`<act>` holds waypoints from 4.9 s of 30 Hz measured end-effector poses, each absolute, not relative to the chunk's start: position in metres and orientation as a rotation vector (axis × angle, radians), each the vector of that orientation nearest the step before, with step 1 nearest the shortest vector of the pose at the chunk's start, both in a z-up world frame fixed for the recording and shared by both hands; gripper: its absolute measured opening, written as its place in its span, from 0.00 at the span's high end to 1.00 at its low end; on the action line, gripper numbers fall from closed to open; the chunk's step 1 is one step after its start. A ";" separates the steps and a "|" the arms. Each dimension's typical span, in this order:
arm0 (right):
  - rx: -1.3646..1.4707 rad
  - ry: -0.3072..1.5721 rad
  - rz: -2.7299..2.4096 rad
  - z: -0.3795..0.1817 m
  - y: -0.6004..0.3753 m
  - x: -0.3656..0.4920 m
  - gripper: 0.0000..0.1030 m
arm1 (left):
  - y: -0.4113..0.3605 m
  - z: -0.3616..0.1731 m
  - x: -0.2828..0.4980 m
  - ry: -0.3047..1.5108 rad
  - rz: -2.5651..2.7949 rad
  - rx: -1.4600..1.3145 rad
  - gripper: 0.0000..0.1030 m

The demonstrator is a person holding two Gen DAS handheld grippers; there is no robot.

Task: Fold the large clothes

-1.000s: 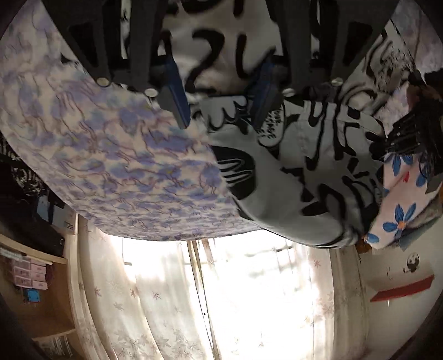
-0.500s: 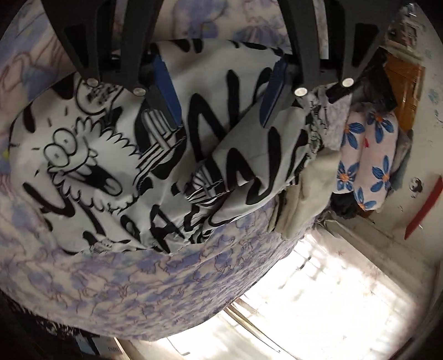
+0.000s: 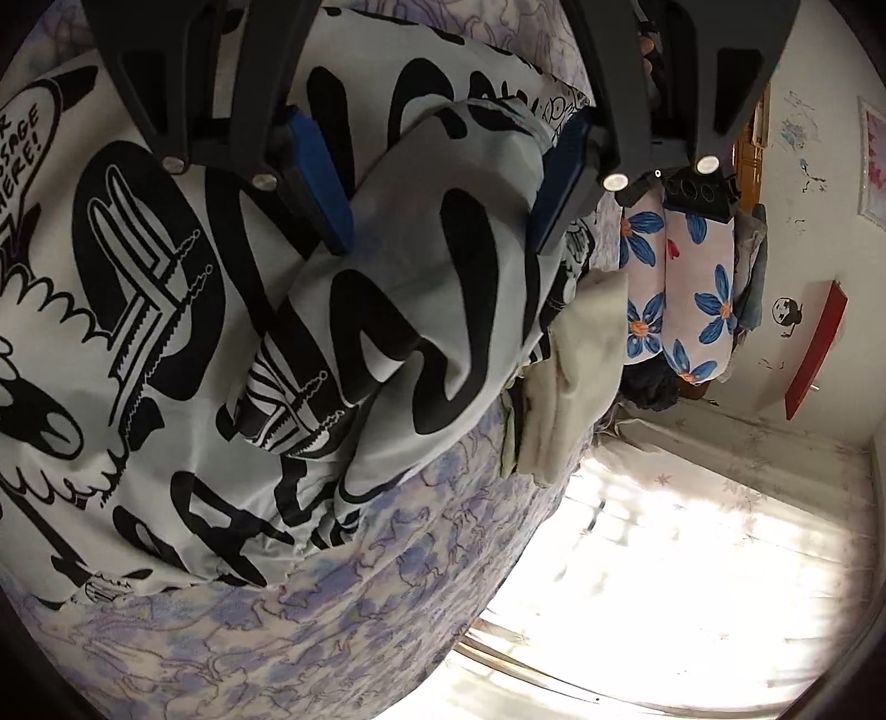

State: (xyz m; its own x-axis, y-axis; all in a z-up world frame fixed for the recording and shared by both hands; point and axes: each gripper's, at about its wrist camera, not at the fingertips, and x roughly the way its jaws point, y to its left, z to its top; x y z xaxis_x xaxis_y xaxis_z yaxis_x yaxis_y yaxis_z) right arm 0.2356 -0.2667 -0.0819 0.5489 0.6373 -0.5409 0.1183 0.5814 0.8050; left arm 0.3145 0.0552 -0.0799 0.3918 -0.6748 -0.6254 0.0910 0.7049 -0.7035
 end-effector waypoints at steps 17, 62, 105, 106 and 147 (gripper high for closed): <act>0.976 0.899 0.369 -0.107 -0.268 0.229 0.34 | 0.001 -0.076 0.320 1.107 -0.551 -0.430 0.89; 0.161 0.771 0.217 -0.048 -0.181 0.219 0.74 | -0.037 -0.058 0.264 0.882 -0.227 -0.088 0.75; 0.176 0.907 0.063 -0.081 -0.201 0.134 0.55 | -0.020 -0.088 0.186 1.068 -0.142 -0.100 0.67; 0.188 0.908 0.060 -0.078 -0.202 0.131 0.55 | -0.020 -0.086 0.181 1.067 -0.146 -0.102 0.67; 0.022 0.611 0.079 0.064 -0.183 0.017 0.48 | 0.040 -0.031 0.062 1.034 -0.226 -0.253 0.52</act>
